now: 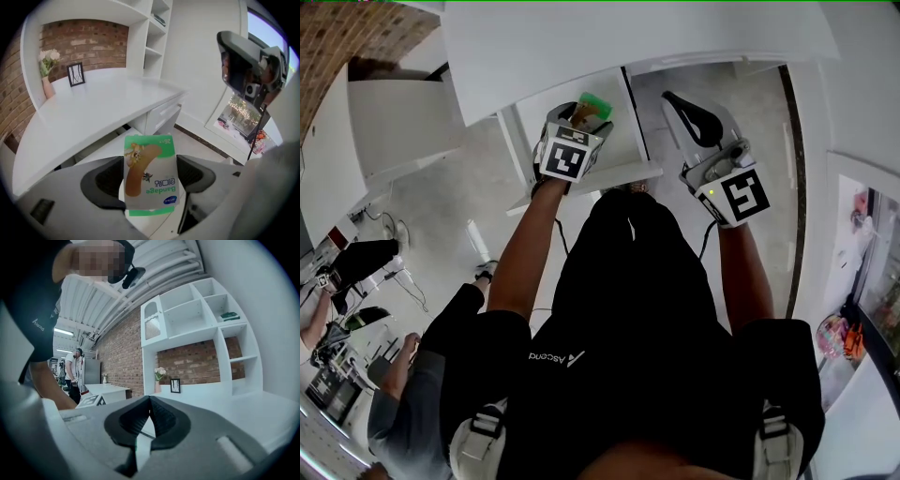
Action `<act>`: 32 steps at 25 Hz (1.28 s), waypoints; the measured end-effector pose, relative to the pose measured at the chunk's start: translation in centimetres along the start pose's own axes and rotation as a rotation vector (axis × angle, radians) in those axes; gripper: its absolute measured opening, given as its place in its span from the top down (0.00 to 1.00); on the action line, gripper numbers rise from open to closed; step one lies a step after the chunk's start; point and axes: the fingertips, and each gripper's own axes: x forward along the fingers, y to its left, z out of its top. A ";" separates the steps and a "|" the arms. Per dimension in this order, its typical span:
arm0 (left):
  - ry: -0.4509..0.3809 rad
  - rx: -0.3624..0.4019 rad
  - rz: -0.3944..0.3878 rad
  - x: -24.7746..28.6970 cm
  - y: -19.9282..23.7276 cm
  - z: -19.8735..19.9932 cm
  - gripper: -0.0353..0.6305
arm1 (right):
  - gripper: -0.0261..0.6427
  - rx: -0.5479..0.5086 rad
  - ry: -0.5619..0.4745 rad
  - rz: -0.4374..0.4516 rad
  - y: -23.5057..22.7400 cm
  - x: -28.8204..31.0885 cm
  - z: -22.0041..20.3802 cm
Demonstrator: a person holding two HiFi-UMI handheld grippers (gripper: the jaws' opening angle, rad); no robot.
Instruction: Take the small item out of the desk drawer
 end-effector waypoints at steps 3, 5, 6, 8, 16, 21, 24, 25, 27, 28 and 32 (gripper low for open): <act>-0.084 0.008 -0.010 -2.9 -1.2 1.8 0.43 | 0.96 -0.007 -0.015 0.002 0.5 0.0 1.0; -0.143 0.003 -0.025 -4.8 -2.1 3.1 0.43 | 0.96 -0.015 -0.021 0.004 1.0 -0.1 1.7; -0.173 -0.001 -0.030 -5.8 -2.5 3.8 0.43 | 0.96 -0.022 -0.020 0.004 1.2 -0.2 1.9; -0.233 -0.003 -0.030 -7.6 -3.2 5.0 0.43 | 0.96 -0.035 -0.023 0.005 1.6 -0.4 2.5; -0.534 -0.002 -0.018 -16.4 -4.6 10.3 0.43 | 0.96 -0.042 -0.077 0.020 3.8 -1.0 5.9; -0.744 0.028 -0.009 -22.1 -6.0 13.1 0.43 | 0.96 -0.046 -0.103 0.048 5.4 -1.4 7.5; -0.819 0.051 -0.002 -24.5 -6.6 14.0 0.43 | 0.96 -0.049 -0.114 0.067 6.3 -1.2 8.1; -0.836 0.059 -0.001 -25.1 -6.7 14.2 0.43 | 0.96 -0.049 -0.119 0.073 6.7 -1.2 8.3; -0.868 0.069 0.000 -26.3 -7.1 14.4 0.43 | 0.96 -0.049 -0.128 0.085 7.4 -1.2 8.7; -0.884 0.073 0.001 -26.9 -7.2 14.4 0.43 | 0.96 -0.050 -0.132 0.092 7.8 -1.2 8.9; -0.948 0.075 0.010 -29.6 -7.2 14.5 0.43 | 0.96 -0.066 -0.141 0.118 9.6 -0.9 9.5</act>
